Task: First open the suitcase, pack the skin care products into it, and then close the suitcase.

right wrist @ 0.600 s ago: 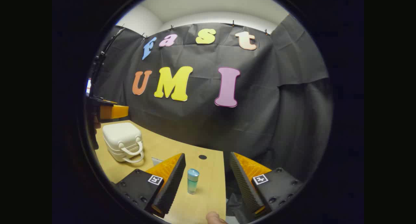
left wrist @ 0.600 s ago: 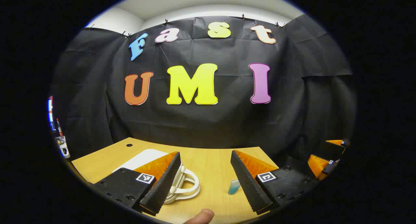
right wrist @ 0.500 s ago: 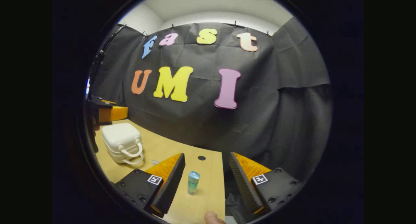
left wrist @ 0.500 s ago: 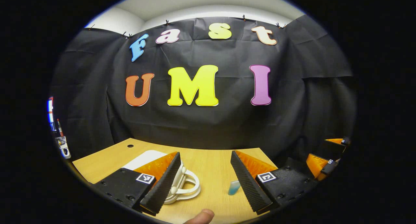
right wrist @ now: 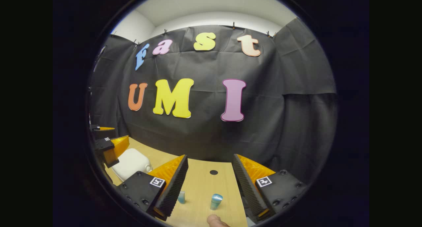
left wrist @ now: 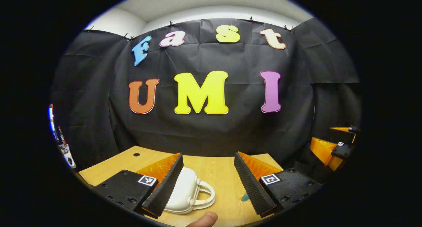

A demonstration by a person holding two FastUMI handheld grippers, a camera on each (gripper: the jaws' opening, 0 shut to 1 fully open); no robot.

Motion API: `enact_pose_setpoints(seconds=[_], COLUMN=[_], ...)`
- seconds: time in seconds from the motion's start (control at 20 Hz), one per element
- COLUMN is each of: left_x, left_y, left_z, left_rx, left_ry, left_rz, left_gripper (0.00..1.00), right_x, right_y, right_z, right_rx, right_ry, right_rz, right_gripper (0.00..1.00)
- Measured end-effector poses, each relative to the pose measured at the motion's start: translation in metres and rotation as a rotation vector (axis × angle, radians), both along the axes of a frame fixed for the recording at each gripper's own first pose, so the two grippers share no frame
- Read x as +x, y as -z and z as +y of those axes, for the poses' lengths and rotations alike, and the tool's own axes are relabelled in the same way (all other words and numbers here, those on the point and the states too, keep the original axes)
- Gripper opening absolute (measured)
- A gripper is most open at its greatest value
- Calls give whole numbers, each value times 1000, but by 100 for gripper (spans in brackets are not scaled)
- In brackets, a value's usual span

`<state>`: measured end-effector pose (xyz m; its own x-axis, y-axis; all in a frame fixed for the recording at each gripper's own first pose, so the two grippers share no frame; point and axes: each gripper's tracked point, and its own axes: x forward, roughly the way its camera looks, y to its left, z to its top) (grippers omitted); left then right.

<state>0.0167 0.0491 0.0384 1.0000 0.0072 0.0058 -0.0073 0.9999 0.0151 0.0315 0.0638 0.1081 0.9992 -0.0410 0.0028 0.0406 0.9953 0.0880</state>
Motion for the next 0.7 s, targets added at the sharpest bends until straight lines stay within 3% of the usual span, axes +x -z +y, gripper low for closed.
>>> enact_pose_setpoints(seconds=[0.3,0.35,0.4,0.7], left_x=[13,13,13,18], left_y=[-3,-2,-1,26], left_z=[16,16,17,15], left_rx=[17,16,15,65], left_ry=[23,26,32,65], left_rz=[-17,-16,-14,1], left_gripper=[99,94,99,99], right_x=[21,23,24,20], right_y=[-15,-17,-18,-17], right_z=[33,36,40,37], right_rx=[-28,-37,-43,-41], right_ry=[-14,-18,-24,-11], right_rz=[3,1,-1,17], right_gripper=[82,82,81,82])
